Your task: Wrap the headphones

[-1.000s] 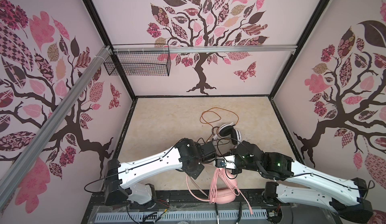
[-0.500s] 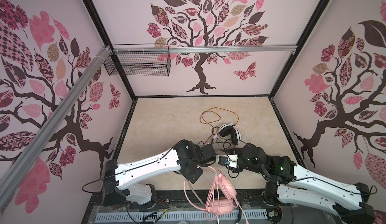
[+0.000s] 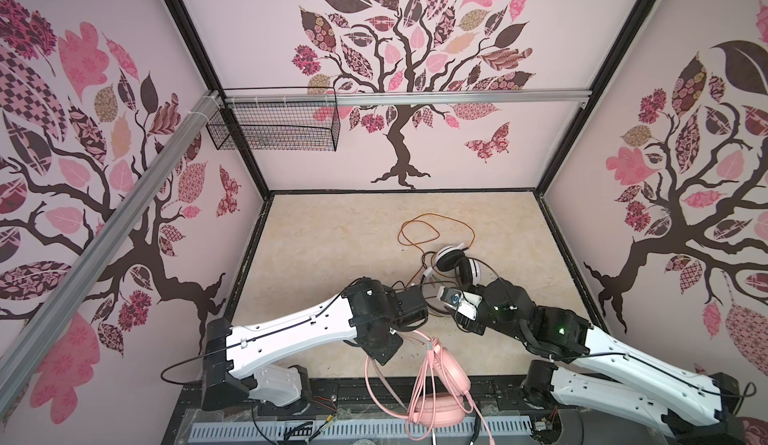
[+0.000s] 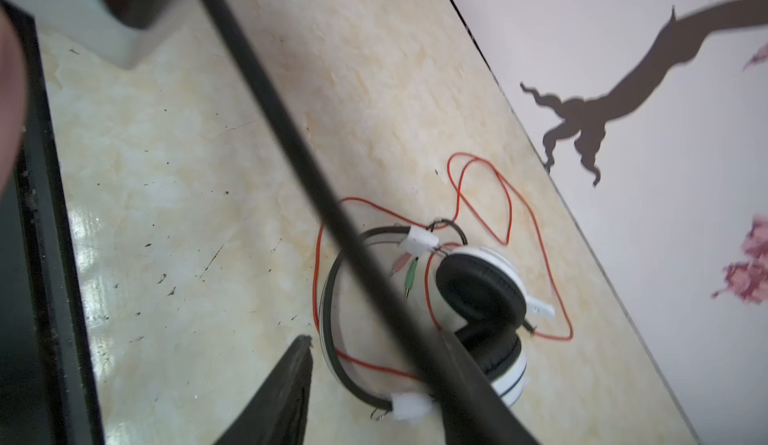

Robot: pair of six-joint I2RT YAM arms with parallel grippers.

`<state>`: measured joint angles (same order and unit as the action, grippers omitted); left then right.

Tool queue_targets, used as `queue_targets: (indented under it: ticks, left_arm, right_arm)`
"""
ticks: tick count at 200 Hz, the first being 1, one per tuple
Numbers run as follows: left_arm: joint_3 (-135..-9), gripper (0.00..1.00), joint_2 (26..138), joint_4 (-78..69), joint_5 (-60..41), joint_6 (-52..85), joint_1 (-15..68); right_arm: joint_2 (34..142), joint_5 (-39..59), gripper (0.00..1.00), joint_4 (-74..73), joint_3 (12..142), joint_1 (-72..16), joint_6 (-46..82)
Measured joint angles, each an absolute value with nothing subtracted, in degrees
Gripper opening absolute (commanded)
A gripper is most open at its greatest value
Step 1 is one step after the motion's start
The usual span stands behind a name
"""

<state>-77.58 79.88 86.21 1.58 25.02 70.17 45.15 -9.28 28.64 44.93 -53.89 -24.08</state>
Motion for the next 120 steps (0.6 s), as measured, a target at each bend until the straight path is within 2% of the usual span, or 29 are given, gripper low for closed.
queue_targets:
  ticks: [51,88,120]
  left_arm:
    - [-77.58,0.0,84.66,83.44,3.57,27.53,69.49]
    - [-77.54,0.0,87.0,84.27,2.94,29.43,65.34]
    - [-77.54,0.0,88.42,83.68,2.5,30.04,62.39]
  right_arm:
    - [50.46,-5.56,0.51,38.72,56.75,-51.18,-9.67]
    - [49.76,-4.47,0.53,42.74,57.84,-50.04,1.06]
    - [50.09,-3.33,0.54,45.04,57.89,-49.95,5.21]
